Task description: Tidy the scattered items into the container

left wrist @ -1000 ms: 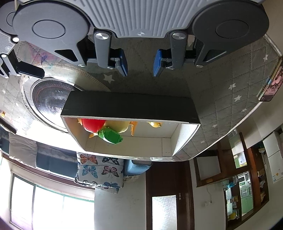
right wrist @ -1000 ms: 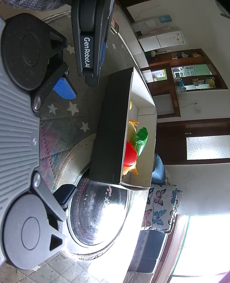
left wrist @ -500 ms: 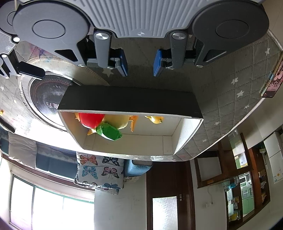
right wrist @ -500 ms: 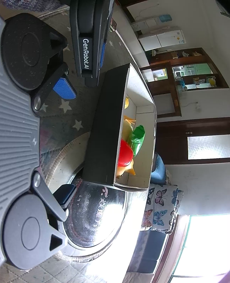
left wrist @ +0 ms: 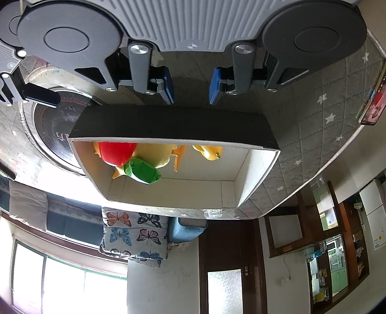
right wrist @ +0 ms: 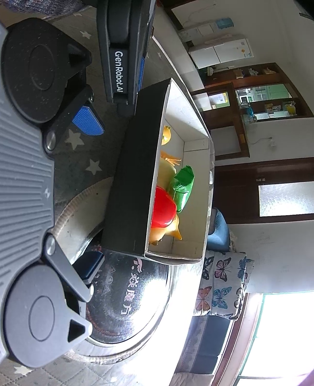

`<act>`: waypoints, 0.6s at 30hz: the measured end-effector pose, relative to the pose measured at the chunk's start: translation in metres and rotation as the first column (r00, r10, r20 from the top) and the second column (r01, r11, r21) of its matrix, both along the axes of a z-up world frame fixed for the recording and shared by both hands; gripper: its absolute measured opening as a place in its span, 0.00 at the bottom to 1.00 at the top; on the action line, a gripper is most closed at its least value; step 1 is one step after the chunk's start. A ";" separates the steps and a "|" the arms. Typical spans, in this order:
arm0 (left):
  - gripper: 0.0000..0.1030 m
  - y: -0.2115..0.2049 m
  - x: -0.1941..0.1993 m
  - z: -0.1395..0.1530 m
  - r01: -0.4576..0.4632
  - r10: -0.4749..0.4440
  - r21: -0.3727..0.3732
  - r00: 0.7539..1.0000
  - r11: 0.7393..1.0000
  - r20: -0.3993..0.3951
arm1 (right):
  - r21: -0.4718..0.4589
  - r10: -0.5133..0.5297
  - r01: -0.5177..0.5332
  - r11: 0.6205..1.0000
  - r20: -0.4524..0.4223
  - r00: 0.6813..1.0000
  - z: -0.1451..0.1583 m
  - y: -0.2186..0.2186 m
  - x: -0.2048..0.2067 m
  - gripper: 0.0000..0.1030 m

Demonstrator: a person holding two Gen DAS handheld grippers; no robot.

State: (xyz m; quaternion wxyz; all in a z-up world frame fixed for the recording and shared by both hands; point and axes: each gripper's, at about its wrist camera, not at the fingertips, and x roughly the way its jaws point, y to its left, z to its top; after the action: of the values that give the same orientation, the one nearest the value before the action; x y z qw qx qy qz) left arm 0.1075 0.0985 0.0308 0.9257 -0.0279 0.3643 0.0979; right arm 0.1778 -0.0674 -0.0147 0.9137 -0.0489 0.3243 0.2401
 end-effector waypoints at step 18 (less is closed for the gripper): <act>0.34 0.010 0.020 -0.002 -0.004 0.004 -0.012 1.000 1.000 0.004 | -0.004 0.002 -0.002 1.000 -0.009 1.000 -0.001 0.010 0.018 1.00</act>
State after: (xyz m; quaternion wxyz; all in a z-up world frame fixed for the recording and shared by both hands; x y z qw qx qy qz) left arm 0.1278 0.1081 0.0290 0.9260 -0.0346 0.3630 0.0977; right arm 0.1963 -0.0575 -0.0152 0.9118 -0.0502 0.3288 0.2406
